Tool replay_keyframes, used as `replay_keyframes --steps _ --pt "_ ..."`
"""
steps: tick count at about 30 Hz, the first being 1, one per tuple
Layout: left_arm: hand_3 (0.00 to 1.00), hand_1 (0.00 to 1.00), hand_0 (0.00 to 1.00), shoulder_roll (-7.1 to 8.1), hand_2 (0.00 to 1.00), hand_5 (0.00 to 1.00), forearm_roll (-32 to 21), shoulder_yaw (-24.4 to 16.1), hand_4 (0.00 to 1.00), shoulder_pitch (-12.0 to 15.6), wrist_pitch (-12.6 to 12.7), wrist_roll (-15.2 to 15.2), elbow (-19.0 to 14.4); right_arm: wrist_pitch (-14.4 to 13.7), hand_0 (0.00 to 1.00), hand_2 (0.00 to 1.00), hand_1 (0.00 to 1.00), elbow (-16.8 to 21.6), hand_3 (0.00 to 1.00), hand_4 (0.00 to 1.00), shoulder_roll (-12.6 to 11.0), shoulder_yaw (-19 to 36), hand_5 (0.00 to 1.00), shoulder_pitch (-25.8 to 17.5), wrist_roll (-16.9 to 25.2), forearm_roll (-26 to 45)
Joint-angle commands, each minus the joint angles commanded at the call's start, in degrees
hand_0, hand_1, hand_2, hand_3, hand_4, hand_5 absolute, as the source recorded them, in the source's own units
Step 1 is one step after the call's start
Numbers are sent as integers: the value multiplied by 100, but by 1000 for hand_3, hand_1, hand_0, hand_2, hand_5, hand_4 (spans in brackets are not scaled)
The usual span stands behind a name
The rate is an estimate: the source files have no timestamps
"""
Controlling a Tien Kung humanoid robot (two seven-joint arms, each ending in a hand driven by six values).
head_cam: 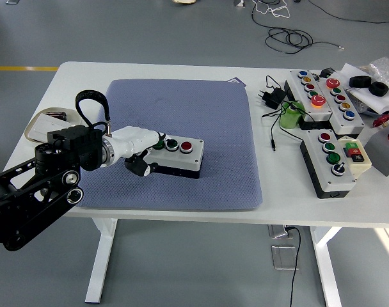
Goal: Pick up the button,place it on the desk,press the button,press the button
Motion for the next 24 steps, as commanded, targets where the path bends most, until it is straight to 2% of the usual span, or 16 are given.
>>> replay_keyframes --steps 4,10,15,19,24 --pt "838 36 37 2 90 86 4 -28 553 7 45 -28 -15 -1 661 596 539 0 639 412 3 28 494 1 -6 -32" --pt "852 37 38 -11 91 88 24 -242 553 16 374 -225 -160 -2 661 596 539 0 639 411 4 61 494 1 -13 -70" --pt "850 40 41 5 94 95 10 -357 551 28 429 -281 -325 -4 661 596 539 0 639 411 4 72 494 -1 -13 -78" --pt "850 40 41 -6 94 95 -8 -325 551 19 418 -290 -374 -3 661 596 539 0 639 411 2 69 494 -3 -13 -75" --pt "850 40 39 -43 94 104 -11 -88 551 -59 461 -331 -335 -4 661 596 539 0 639 410 5 58 495 -1 -16 -58"
